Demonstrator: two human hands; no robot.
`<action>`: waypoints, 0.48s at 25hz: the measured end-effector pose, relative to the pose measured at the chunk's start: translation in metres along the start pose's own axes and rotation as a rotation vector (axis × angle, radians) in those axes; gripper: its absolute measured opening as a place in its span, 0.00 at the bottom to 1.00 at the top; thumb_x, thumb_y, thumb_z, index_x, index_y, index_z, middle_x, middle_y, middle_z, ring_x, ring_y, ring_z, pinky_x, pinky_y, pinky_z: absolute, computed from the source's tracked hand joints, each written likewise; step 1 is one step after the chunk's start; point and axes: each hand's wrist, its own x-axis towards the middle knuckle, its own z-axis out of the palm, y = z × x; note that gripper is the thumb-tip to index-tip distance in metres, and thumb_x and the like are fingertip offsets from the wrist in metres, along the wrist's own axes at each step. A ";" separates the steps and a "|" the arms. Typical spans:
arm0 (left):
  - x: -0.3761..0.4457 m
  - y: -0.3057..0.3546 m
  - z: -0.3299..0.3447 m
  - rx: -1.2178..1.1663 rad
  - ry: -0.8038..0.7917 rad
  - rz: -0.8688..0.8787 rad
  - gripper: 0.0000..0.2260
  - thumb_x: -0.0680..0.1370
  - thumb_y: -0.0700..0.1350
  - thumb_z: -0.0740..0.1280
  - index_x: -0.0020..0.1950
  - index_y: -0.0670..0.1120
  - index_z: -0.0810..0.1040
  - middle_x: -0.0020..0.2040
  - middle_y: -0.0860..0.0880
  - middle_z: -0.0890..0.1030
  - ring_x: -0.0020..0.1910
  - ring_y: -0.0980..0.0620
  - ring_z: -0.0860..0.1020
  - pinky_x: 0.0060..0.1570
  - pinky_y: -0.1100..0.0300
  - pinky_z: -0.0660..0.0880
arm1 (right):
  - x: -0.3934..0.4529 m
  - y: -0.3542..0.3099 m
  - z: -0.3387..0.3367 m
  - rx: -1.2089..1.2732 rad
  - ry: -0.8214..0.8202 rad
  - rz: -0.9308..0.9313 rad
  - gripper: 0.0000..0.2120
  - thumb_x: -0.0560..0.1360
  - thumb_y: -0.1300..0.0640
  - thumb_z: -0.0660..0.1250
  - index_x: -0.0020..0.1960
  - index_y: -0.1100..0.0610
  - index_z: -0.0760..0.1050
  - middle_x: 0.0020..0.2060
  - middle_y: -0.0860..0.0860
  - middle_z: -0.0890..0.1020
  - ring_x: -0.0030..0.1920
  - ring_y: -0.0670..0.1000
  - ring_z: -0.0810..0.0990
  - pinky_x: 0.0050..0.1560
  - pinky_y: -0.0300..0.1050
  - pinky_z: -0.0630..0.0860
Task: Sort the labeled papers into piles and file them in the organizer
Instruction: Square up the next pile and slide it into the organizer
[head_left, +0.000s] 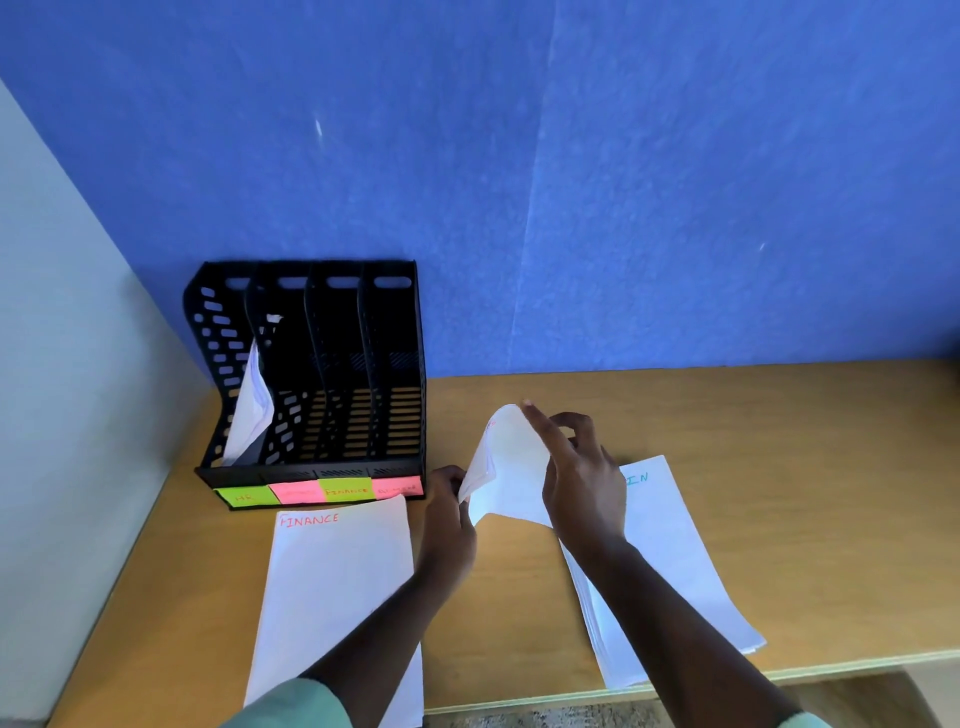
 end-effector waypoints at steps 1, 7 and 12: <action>0.001 0.001 0.000 -0.003 -0.001 0.000 0.14 0.80 0.33 0.59 0.58 0.51 0.66 0.48 0.63 0.72 0.52 0.75 0.70 0.44 0.81 0.67 | 0.001 0.001 0.000 0.008 -0.002 0.003 0.37 0.73 0.72 0.67 0.75 0.42 0.71 0.60 0.52 0.78 0.36 0.52 0.78 0.29 0.37 0.66; 0.003 0.003 -0.001 0.003 0.001 0.003 0.11 0.81 0.36 0.60 0.57 0.51 0.67 0.48 0.64 0.71 0.52 0.78 0.68 0.43 0.84 0.64 | 0.004 0.011 0.005 -0.011 -0.002 -0.014 0.39 0.74 0.72 0.67 0.77 0.40 0.68 0.63 0.53 0.76 0.39 0.52 0.79 0.30 0.37 0.67; 0.006 0.003 -0.001 0.010 -0.003 0.003 0.11 0.80 0.35 0.61 0.59 0.47 0.69 0.49 0.65 0.70 0.53 0.80 0.66 0.46 0.84 0.62 | 0.008 0.010 0.007 -0.054 -0.009 -0.078 0.43 0.71 0.74 0.68 0.77 0.40 0.68 0.62 0.52 0.76 0.36 0.51 0.79 0.29 0.40 0.76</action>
